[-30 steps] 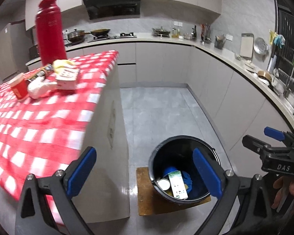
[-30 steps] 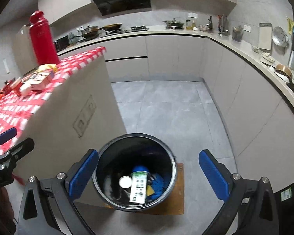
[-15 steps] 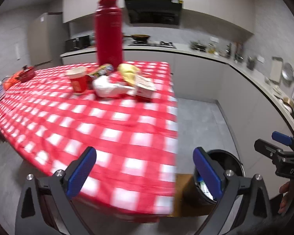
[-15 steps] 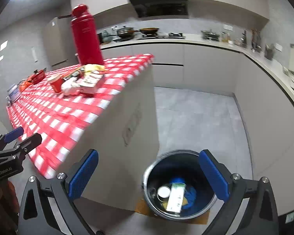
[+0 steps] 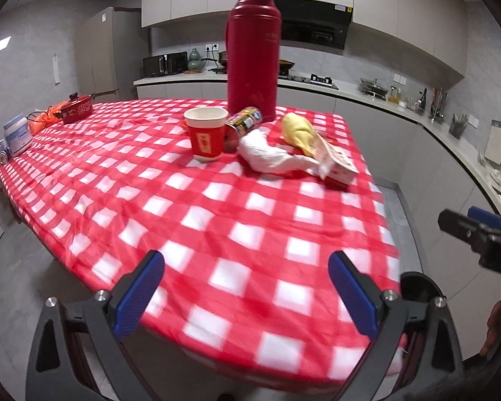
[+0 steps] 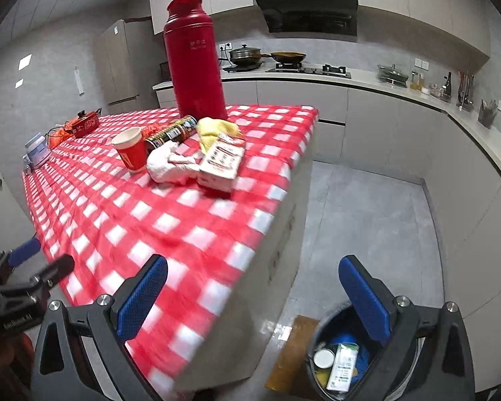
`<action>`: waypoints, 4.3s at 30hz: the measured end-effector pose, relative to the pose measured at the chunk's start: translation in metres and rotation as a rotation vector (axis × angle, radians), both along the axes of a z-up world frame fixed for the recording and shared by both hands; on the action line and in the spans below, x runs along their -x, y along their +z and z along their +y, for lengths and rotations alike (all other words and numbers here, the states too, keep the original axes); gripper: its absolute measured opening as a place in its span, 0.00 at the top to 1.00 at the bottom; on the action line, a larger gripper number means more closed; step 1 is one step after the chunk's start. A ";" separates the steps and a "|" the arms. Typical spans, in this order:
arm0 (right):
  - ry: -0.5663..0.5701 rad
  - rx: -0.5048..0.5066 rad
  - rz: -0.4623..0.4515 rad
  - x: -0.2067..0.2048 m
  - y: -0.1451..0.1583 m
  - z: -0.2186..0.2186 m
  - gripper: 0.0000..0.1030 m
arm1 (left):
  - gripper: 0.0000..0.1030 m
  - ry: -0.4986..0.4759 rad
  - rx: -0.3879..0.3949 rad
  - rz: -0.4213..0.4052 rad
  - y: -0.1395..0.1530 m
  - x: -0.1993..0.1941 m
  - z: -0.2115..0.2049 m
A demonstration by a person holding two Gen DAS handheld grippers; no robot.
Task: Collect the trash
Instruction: 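Move both tools back toward the red cup and milk packet, then grasp the red paper cup with the left tool while the right tool grasps the milk packet, then carry cup and milk packet over the black bin and open both tools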
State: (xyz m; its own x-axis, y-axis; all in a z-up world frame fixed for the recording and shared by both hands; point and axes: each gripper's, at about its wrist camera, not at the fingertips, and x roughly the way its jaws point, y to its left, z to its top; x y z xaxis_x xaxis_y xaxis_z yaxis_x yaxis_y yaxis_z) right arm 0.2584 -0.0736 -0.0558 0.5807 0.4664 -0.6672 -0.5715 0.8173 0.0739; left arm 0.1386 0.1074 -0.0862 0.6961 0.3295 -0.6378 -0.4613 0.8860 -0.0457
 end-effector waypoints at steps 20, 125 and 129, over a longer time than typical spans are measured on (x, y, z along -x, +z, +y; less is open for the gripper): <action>-0.110 0.049 0.056 -0.085 -0.012 0.120 0.11 | 0.13 -0.064 0.056 0.050 -0.016 -0.100 0.124; -0.334 0.098 0.017 -0.028 -0.035 -0.224 0.49 | 0.45 -0.580 0.039 -0.020 -0.021 -0.120 -0.217; -0.293 0.119 0.043 -0.030 -0.068 -0.235 0.49 | 0.45 -0.577 0.057 0.003 -0.049 -0.121 -0.234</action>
State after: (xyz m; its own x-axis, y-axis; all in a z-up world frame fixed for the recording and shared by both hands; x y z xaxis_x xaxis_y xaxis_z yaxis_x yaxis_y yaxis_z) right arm 0.2889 -0.3088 -0.1241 0.6488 0.2007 -0.7340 -0.3085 0.9511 -0.0125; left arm 0.2593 -0.1265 -0.1355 0.7510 -0.1372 -0.6459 0.0952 0.9904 -0.0998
